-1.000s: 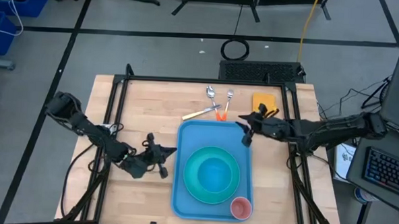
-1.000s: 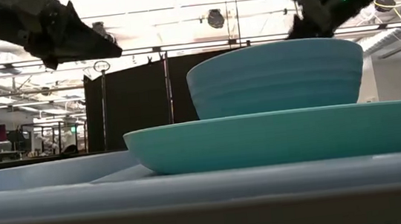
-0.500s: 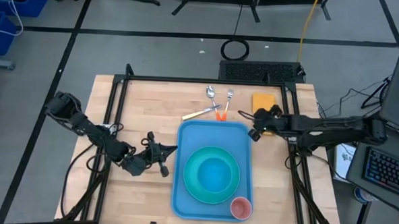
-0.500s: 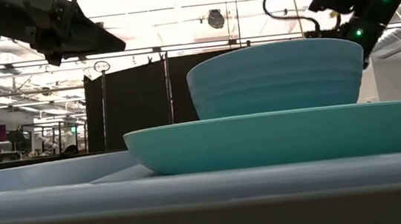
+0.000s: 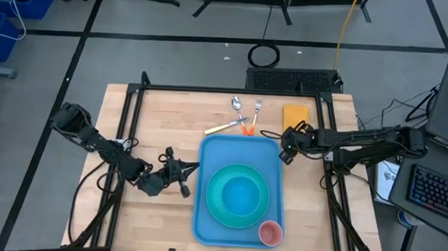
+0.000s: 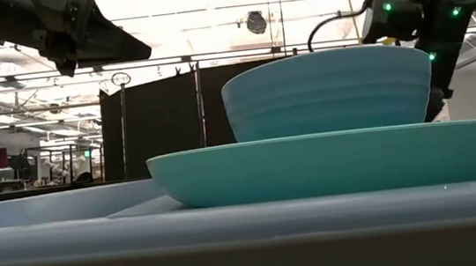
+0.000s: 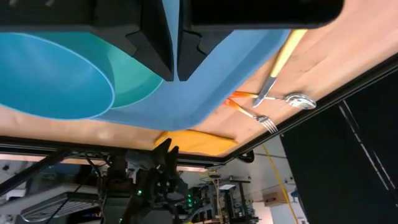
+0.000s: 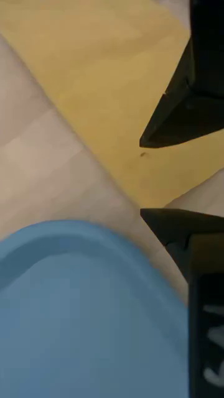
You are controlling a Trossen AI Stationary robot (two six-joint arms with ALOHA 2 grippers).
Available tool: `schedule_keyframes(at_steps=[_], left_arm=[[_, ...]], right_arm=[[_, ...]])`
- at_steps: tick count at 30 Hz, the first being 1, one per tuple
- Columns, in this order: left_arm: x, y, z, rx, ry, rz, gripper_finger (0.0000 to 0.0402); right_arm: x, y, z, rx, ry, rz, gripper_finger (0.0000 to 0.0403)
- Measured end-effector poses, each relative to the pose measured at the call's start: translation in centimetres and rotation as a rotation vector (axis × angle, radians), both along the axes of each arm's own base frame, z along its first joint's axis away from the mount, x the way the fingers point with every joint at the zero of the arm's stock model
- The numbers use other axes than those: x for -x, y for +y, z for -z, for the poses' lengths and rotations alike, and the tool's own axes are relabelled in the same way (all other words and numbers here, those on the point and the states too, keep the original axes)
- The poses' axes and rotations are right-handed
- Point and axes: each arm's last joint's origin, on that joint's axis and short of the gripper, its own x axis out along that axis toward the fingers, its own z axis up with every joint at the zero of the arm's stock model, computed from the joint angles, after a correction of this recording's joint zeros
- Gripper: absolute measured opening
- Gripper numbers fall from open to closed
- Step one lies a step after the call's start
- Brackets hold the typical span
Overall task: Set up tray
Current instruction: Put the yellow napkin top the left of the light blue plate on the blue serving tray
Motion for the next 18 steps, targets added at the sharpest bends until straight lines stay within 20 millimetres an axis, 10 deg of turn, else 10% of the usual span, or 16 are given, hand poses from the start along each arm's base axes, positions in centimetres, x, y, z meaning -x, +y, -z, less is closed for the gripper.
schedule_keyframes(at_steps=[18], left_arm=[[0.0, -0.1, 0.0, 0.006, 0.006, 0.022, 0.0010]], right_arm=[[0.3, -0.2, 2.5, -0.038, -0.023, 0.004, 0.0253]])
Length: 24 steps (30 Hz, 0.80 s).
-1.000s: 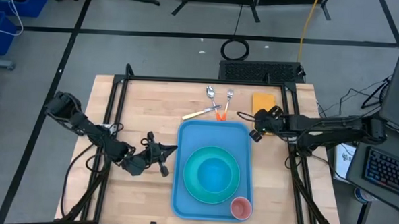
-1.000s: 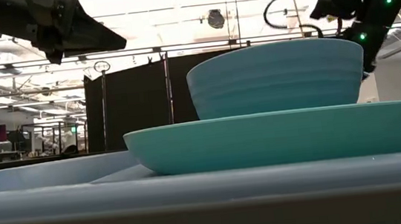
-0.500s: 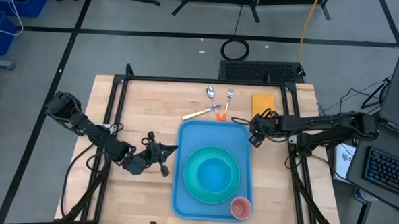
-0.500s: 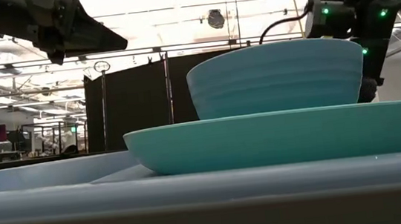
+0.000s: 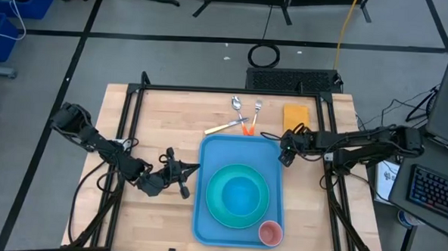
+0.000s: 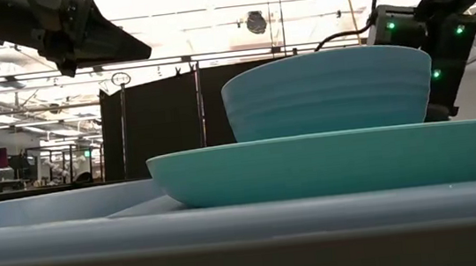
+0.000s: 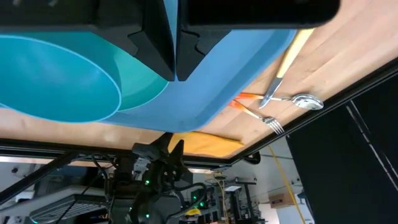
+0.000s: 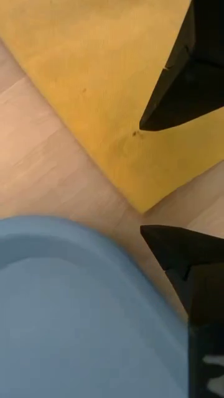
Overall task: Set up tray
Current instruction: Put the yellow napkin top the left of the light blue plate on the blue serving tray
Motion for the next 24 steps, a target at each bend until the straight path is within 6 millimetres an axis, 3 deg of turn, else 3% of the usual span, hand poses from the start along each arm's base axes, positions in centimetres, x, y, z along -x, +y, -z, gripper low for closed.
schedule_keyframes(at_steps=[4, 12, 24], left_arm=[[0.0, 0.0, 0.0, 0.000, 0.000, 0.001, 0.0005], [0.0, 0.0, 0.0, 0.000, 0.000, 0.001, 0.0031], [0.0, 0.0, 0.0, -0.002, 0.001, 0.001, 0.0007]], right_arm=[[0.0, -0.1, 0.0, -0.003, -0.006, 0.011, 0.0253], [0.0, -0.1, 0.0, -0.008, -0.013, 0.018, 0.0248], [1.9, -1.4, 2.5, -0.043, -0.041, 0.088, 0.0195]])
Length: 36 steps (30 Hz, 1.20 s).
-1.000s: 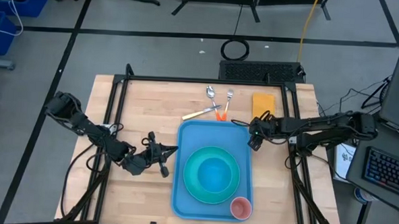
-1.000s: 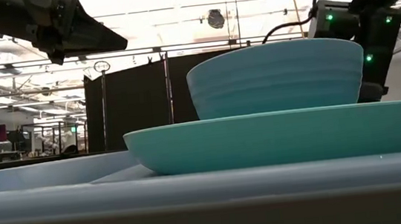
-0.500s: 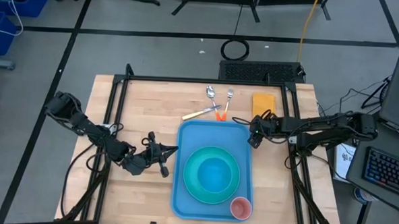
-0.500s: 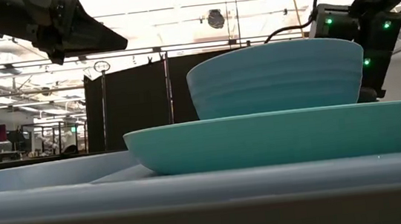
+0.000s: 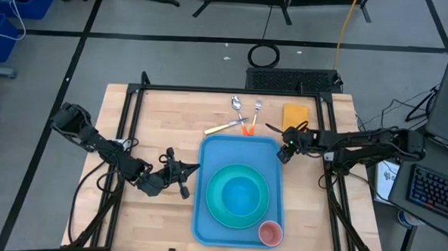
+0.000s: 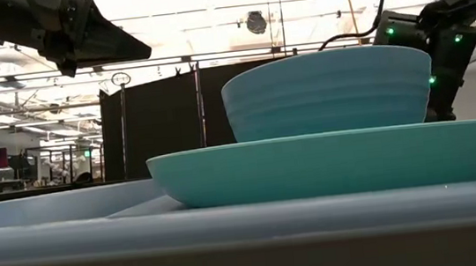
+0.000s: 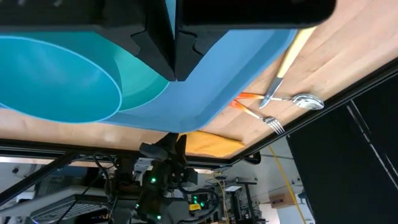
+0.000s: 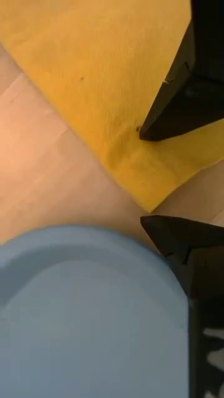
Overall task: Set up tray
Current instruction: Put the yellow napkin top the left of the light blue plate on the blue serving tray
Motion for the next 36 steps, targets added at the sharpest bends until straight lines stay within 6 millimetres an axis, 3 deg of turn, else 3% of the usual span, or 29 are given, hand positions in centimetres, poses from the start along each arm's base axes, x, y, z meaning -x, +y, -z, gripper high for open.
schedule_keyframes(at_steps=[6, 15, 36], left_arm=[[0.0, 0.0, 0.0, -0.006, 0.002, 0.001, 0.0029], [0.0, 0.0, 0.0, -0.006, 0.003, 0.002, 0.0033], [0.0, 0.0, 0.0, -0.006, 0.003, 0.002, 0.0033]], right_arm=[[0.1, -0.1, 0.1, -0.001, -0.005, 0.034, 0.0141], [0.0, -0.1, 0.1, -0.016, -0.017, 0.028, 0.0014], [0.4, 0.4, -2.5, 0.015, -0.208, -0.040, 0.0009]])
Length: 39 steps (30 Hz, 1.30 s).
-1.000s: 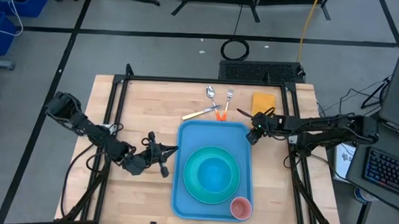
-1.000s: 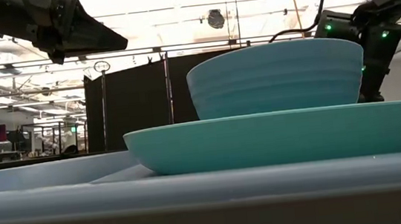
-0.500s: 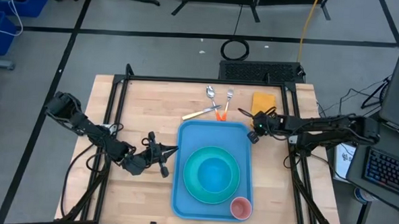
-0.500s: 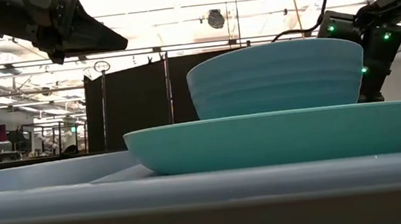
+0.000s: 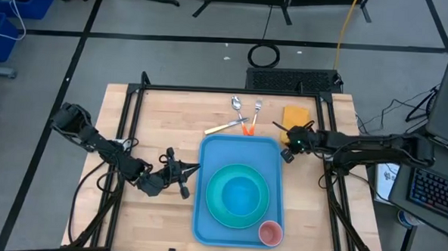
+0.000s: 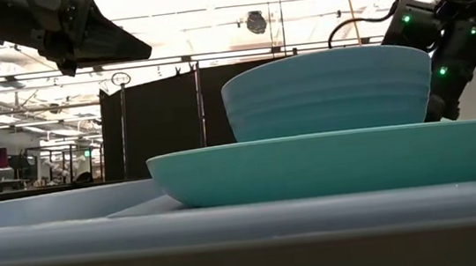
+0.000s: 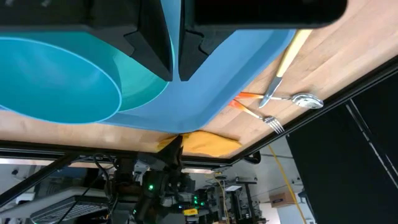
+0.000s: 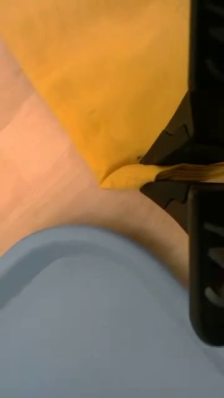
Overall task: Set up tray
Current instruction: Put the yellow napkin top the left of the light blue plate on the blue serving tray
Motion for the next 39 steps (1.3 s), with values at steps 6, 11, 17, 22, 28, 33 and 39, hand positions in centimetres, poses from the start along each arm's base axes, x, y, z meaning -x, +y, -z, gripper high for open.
schedule_keyframes(at_steps=[6, 11, 17, 22, 28, 33, 39], left_arm=[[0.0, 0.0, 0.0, -0.002, 0.000, 0.000, 0.0033], [0.0, 0.0, 0.0, -0.002, 0.001, 0.000, 0.0033], [0.0, 0.0, 0.0, -0.003, 0.001, 0.000, 0.0033], [0.0, 0.0, 0.0, -0.004, 0.001, 0.000, 0.0033], [0.0, 0.0, 0.0, -0.003, 0.001, 0.000, 0.0033], [0.0, 0.0, 0.0, -0.003, 0.001, 0.000, 0.0033], [-0.1, 0.2, 0.0, -0.003, 0.001, -0.006, 0.0033]], right_arm=[[0.0, 0.3, -1.2, 0.029, -0.084, -0.020, 0.0009], [-0.4, 0.7, -2.9, 0.006, -0.177, -0.075, 0.0008], [-1.1, 1.3, -4.5, -0.061, -0.247, -0.156, 0.0008], [-1.3, 1.7, -4.9, -0.172, -0.290, -0.195, 0.0008], [-1.4, 1.8, -4.9, -0.218, -0.309, -0.205, 0.0008], [-1.6, 2.2, -5.0, -0.255, -0.328, -0.247, 0.0008], [-2.7, 2.6, -5.4, -0.286, -0.417, -0.330, 0.0008]])
